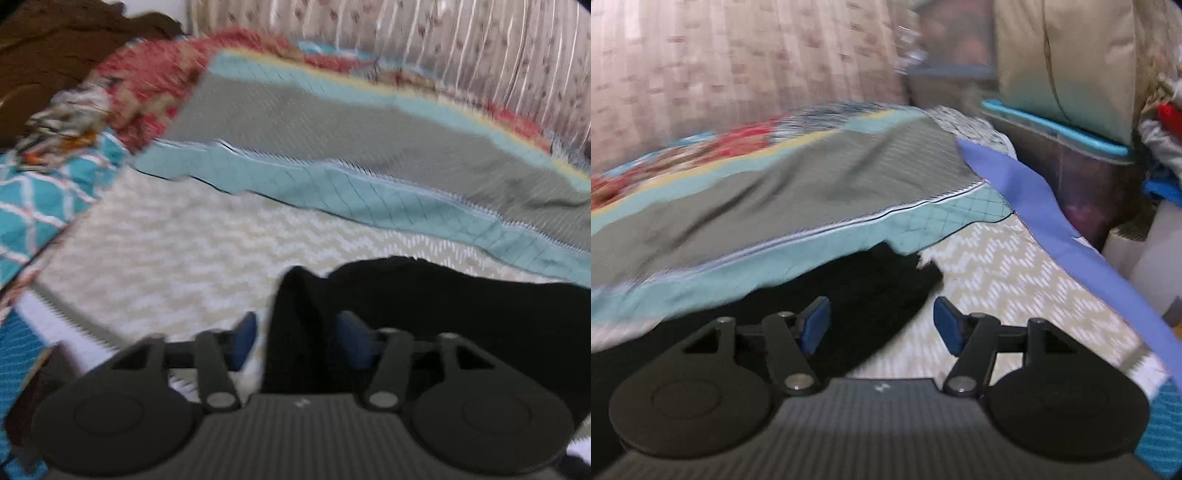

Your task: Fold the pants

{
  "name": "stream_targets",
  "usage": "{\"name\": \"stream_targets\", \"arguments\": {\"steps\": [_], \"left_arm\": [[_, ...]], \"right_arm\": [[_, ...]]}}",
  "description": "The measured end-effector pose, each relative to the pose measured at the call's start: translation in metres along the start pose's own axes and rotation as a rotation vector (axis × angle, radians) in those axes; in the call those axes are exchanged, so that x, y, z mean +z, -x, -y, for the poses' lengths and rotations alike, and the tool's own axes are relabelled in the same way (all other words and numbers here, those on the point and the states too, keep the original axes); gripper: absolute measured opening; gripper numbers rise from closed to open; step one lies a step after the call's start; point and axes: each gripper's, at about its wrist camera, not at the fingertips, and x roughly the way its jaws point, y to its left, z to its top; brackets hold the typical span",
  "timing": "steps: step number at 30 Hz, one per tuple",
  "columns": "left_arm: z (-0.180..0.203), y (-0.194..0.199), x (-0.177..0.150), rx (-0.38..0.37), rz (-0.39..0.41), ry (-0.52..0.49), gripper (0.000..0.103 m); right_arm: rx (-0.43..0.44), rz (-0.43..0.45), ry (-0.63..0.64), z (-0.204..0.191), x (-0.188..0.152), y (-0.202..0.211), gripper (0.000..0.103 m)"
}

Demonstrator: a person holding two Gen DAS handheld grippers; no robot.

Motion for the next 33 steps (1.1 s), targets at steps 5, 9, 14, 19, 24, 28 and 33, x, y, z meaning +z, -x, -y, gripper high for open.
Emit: {"name": "stream_targets", "arguments": {"steps": [5, 9, 14, 19, 24, 28, 33], "left_arm": [[-0.045, 0.062, -0.036, 0.009, 0.012, 0.074, 0.086], [-0.058, 0.074, -0.074, -0.024, -0.055, 0.143, 0.096], [-0.056, 0.066, -0.112, -0.096, -0.164, 0.254, 0.098], [-0.049, 0.049, -0.14, -0.162, -0.265, 0.353, 0.098], [-0.051, 0.024, -0.153, -0.195, -0.333, 0.518, 0.036], [-0.056, 0.031, -0.154, -0.195, -0.343, 0.604, 0.01], [-0.065, 0.082, -0.161, -0.231, -0.24, 0.565, 0.01]], "right_arm": [[0.025, -0.028, 0.062, 0.017, -0.062, 0.083, 0.076], [0.056, -0.126, 0.071, 0.009, -0.117, 0.096, 0.082], [0.079, -0.232, 0.023, -0.023, -0.166, 0.084, 0.084], [0.012, -0.191, 0.018, -0.019, -0.157, 0.079, 0.009], [0.015, 0.064, -0.182, 0.02, -0.069, 0.101, 0.008], [0.115, 0.267, -0.427, 0.075, -0.011, 0.114, 0.008], [0.155, 0.295, -0.617, 0.117, -0.032, 0.098, 0.008]]}}
